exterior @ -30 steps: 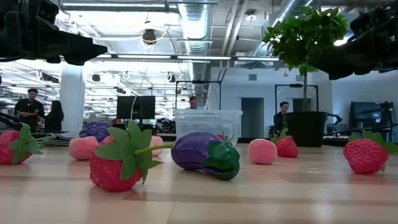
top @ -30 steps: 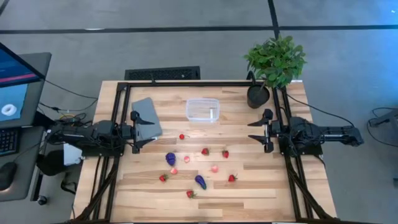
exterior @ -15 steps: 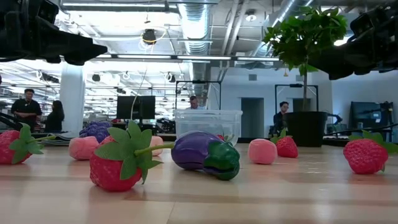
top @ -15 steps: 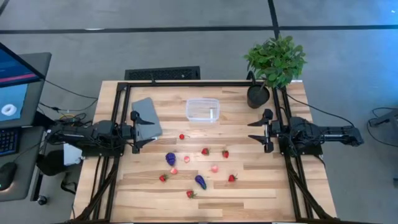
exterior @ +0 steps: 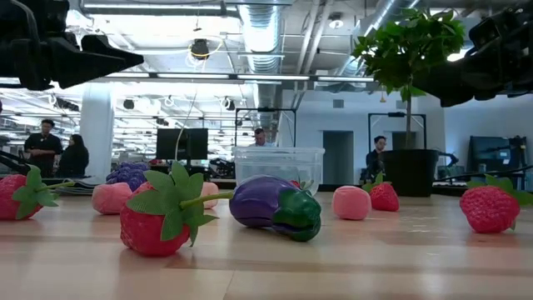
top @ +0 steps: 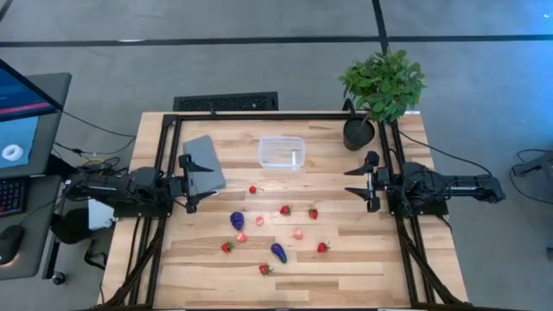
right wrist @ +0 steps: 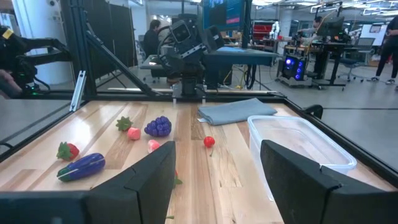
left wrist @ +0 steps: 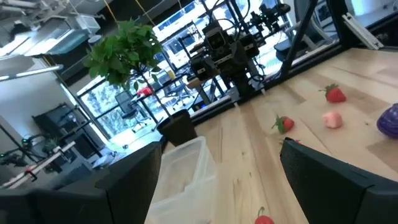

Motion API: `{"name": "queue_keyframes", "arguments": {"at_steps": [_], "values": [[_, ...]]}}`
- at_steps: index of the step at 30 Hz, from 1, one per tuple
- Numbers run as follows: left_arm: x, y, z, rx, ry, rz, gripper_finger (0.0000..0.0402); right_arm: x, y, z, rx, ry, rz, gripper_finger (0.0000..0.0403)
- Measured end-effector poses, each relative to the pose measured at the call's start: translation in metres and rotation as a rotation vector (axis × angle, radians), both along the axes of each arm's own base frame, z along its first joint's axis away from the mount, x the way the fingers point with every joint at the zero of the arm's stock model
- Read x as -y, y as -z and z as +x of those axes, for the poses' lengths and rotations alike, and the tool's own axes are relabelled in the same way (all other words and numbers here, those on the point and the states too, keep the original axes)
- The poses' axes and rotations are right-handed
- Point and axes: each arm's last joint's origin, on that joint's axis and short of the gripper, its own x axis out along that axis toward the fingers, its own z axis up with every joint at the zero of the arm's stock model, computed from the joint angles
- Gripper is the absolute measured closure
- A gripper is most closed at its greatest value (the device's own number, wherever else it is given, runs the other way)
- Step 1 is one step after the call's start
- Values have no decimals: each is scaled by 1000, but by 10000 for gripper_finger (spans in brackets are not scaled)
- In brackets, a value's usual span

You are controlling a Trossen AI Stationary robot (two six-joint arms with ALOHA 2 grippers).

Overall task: Pick and placing Produce into tupperware
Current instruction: Put the cherry into the transparent bin

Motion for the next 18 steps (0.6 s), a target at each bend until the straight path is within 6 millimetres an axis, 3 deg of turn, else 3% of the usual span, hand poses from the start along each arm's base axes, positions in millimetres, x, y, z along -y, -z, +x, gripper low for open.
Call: {"name": "queue_keyframes", "arguments": {"at_steps": [2,5,10,12,18], "values": [[2,-2,0,21,59,-95,81,0,0,0,0,0,0,143],[4,-4,0,40,171,-391,81,0,0,0,0,0,0,143],[3,-8,-1,101,193,-926,81,0,0,0,4,0,1,143],[1,-10,-1,160,171,-1067,81,0,-2,0,32,1,32,143],[-4,-14,-3,340,127,-1550,81,0,-22,-2,240,-44,504,143]]}}
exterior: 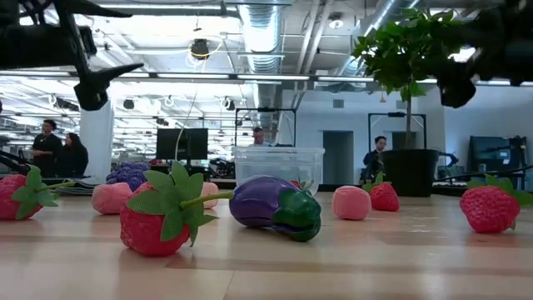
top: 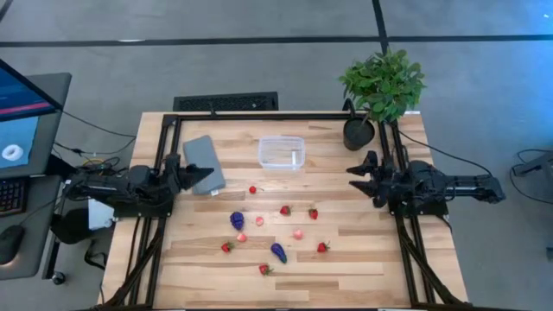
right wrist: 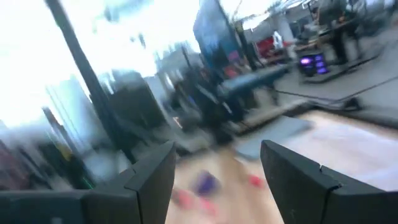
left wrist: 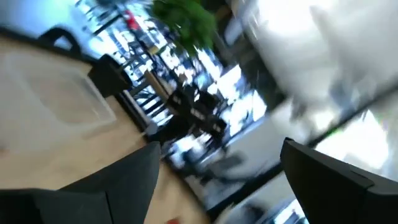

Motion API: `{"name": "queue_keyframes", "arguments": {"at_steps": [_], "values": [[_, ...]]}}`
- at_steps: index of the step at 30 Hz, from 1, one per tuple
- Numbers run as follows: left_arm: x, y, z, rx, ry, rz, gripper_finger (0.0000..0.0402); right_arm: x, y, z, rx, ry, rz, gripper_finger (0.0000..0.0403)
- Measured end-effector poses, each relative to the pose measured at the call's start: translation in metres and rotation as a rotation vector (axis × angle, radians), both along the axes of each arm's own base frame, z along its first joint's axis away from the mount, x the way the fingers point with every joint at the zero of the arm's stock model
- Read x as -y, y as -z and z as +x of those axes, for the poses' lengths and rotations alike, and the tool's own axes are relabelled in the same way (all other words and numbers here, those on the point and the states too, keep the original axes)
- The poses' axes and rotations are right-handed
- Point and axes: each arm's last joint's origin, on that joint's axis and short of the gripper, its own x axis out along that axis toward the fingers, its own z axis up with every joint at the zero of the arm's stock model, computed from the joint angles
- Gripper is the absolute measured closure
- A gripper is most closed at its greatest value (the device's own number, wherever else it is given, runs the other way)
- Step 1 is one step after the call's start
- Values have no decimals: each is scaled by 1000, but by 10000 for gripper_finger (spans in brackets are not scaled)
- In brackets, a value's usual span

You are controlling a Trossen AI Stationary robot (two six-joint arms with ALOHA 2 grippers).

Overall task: Pick and placing Produce into tupperware
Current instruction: Put the cherry into the transparent bin

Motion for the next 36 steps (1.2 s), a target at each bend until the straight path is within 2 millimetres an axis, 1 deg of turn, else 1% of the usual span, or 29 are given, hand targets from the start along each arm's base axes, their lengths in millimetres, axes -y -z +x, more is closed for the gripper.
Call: {"name": "queue_keyframes", "arguments": {"at_steps": [2,4,7,9,13,15,17,20,22,25,27,30,34,36], "values": [[-1,1,0,4,-22,-75,81,0,-8,-2,90,-35,139,143],[-2,2,0,0,-62,-88,81,0,-15,-4,159,-58,214,143],[-3,5,0,-30,-94,-89,81,1,-24,-8,265,-51,243,143],[-3,5,0,-31,-95,-82,81,1,-27,-10,300,-32,234,143],[-3,6,0,-44,-91,-81,81,3,-27,-10,307,39,219,143],[-3,7,0,-56,-99,-70,81,4,-27,-10,305,106,167,143],[-3,11,1,-108,-107,-26,81,5,-27,-11,304,155,127,143],[-3,12,1,-123,-113,-13,81,6,-27,-11,307,154,156,143],[-3,12,1,-116,-105,-54,81,6,-27,-11,307,158,157,143],[-1,12,1,-89,-41,-131,81,6,-25,-10,288,167,151,143],[-1,13,2,-108,-29,-127,81,6,-23,-9,261,162,177,143],[-2,14,2,-117,-72,-117,81,6,-20,-8,241,145,230,143],[-3,14,2,-141,-110,-59,81,6,-20,-7,235,145,227,143],[-3,15,2,-154,-123,-16,81,6,-20,-7,231,154,197,143]]}}
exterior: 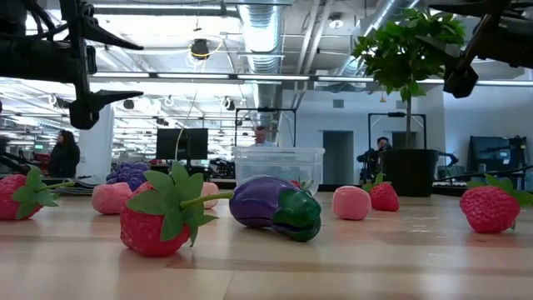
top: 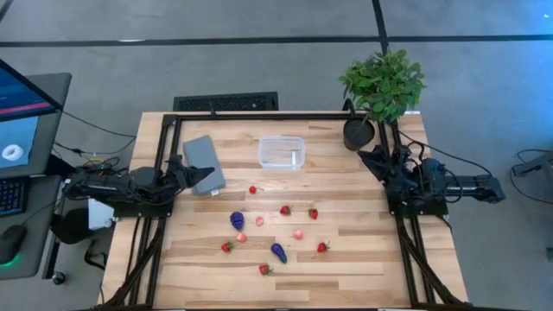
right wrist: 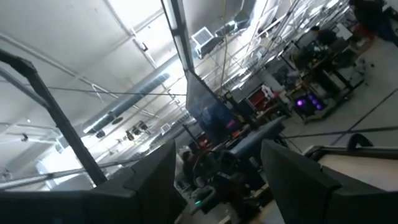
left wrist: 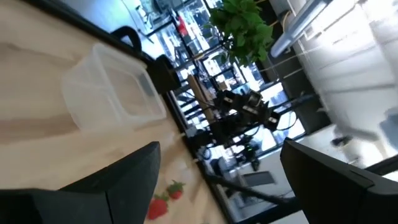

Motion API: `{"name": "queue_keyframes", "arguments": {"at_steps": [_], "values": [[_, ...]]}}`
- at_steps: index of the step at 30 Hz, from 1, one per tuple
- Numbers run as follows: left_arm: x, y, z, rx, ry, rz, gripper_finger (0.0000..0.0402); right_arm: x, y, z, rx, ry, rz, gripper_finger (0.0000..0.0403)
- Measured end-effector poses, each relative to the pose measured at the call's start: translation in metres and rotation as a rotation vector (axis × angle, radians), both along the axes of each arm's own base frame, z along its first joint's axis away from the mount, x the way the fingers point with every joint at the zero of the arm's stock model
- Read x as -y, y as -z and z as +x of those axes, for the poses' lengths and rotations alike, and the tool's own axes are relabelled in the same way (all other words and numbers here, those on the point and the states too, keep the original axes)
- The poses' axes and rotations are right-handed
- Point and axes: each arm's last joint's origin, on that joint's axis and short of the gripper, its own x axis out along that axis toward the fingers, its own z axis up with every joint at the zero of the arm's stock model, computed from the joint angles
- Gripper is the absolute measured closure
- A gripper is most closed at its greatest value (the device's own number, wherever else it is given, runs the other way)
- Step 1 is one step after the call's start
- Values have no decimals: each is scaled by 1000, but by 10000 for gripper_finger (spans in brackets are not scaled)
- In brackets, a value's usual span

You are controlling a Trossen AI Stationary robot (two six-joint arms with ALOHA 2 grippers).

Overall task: Pick and placing Produce into tupperware
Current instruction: Put the cherry into the transparent bin

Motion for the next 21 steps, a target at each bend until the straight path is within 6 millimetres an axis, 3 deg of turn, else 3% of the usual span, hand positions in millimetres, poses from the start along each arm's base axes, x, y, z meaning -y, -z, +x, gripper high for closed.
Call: {"name": "queue_keyframes", "arguments": {"at_steps": [4,8,12,17,21], "values": [[0,0,0,-18,-11,53,81,0,0,0,2,-6,7,143],[-1,-1,0,-88,-55,252,81,-2,1,0,-7,-23,2,143],[-3,-1,-1,-34,-110,106,81,-3,0,0,15,-60,49,143],[4,-7,3,26,129,146,81,-4,-1,0,38,-97,123,143],[7,-8,6,28,175,184,81,-3,0,2,20,-80,127,143]]}}
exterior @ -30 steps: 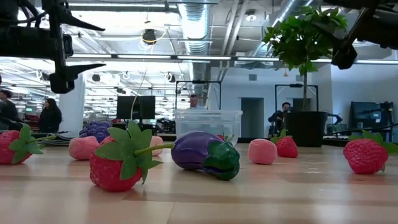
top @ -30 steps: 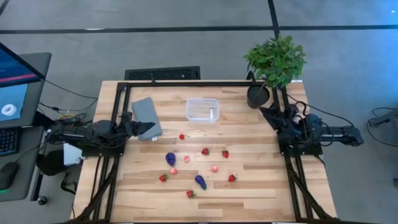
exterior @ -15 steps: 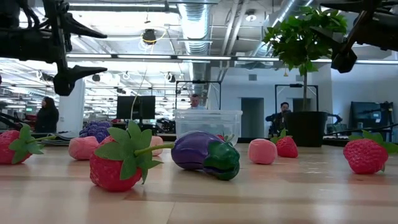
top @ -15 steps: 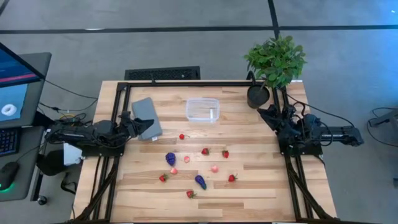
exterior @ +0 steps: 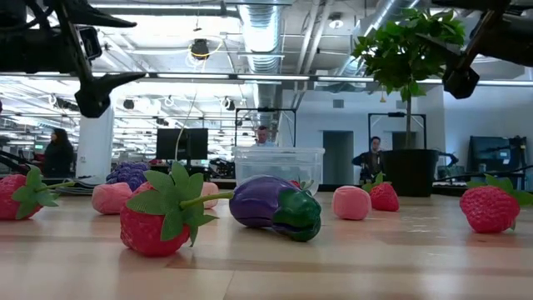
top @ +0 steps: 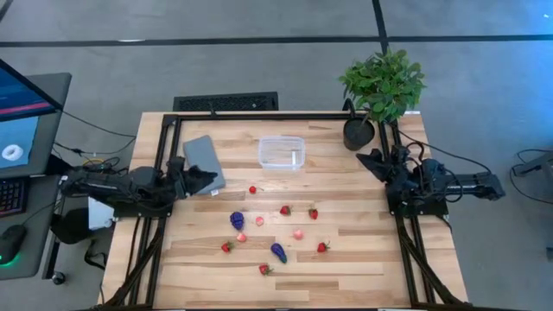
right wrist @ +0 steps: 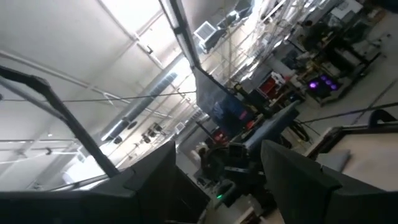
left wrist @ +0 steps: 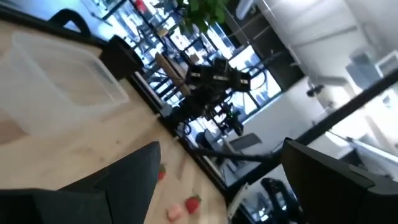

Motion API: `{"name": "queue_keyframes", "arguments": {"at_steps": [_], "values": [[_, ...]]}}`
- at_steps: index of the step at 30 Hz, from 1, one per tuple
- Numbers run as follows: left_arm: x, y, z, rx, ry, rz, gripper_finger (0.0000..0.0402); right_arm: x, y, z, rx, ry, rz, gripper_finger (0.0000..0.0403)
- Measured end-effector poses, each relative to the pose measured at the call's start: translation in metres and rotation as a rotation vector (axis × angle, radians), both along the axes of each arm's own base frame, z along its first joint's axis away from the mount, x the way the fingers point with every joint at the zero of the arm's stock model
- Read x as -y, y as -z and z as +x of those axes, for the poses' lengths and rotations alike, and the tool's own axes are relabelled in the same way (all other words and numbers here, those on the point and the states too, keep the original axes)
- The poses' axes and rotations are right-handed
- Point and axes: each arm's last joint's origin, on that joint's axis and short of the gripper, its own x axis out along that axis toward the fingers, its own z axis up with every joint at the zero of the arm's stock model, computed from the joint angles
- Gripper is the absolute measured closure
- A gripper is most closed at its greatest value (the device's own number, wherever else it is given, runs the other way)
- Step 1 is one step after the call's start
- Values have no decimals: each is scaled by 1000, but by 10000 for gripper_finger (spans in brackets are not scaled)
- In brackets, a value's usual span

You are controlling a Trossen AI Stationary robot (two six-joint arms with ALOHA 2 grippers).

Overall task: Pick and placing Produce into tupperware
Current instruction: Put the cherry into the transparent bin

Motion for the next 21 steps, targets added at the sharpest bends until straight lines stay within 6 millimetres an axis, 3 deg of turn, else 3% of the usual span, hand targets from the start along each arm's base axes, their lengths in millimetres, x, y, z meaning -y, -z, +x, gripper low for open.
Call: {"name": "queue_keyframes", "arguments": {"at_steps": [12,21], "values": [[-2,18,2,-222,-81,66,81,0,3,4,-39,-4,12,143],[-2,19,3,-239,-78,69,81,-2,3,4,-21,-31,101,143]]}}
